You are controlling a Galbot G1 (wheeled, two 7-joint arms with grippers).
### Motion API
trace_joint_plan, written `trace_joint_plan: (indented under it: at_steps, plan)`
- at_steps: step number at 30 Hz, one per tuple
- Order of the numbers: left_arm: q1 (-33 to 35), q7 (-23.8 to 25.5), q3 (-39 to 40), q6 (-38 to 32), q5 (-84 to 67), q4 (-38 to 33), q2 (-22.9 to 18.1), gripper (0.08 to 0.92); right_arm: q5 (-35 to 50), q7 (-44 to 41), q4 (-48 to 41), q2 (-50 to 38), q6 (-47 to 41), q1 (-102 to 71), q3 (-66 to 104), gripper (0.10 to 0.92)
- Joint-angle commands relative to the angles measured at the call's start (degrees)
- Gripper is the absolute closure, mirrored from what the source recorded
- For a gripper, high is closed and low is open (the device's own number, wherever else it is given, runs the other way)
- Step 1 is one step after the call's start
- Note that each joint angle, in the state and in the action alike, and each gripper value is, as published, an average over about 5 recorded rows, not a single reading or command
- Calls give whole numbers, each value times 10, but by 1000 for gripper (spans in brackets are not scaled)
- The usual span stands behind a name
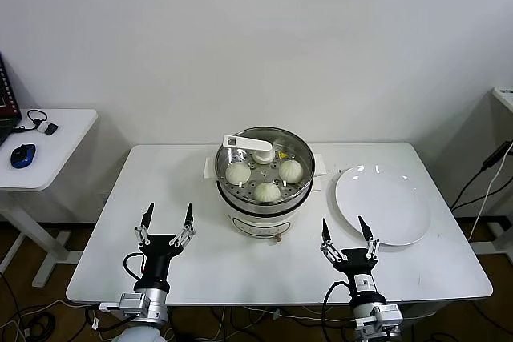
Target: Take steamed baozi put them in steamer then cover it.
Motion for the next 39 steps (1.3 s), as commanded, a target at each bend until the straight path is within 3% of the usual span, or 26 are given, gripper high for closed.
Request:
trace_joint_plan:
  at_steps: [1, 8, 13, 18, 23, 30, 39]
  plan:
    - [0, -6, 0, 33, 31, -18, 4, 177, -8, 0, 1, -1, -1, -4, 6, 203]
    - [-34, -3, 20, 128, 156, -78, 34, 177, -6, 5, 1, -6, -6, -9, 11, 203]
    - [-75, -12, 64, 231, 272, -123, 94, 177, -36, 25, 3, 1, -24, -11, 15, 203]
    - [-116, -25, 118, 314, 431, -123, 153, 177, -66, 39, 4, 8, -36, -16, 22, 203]
    - [-164, -5, 180, 383, 604, -115, 188, 177, -84, 49, 5, 11, -38, -19, 23, 203]
    - [-232, 67, 260, 443, 761, -97, 198, 177, -84, 50, 4, 14, -46, -15, 21, 203]
    - [-305, 160, 326, 470, 893, -30, 169, 177, -72, 36, -1, 11, -42, 3, 9, 203]
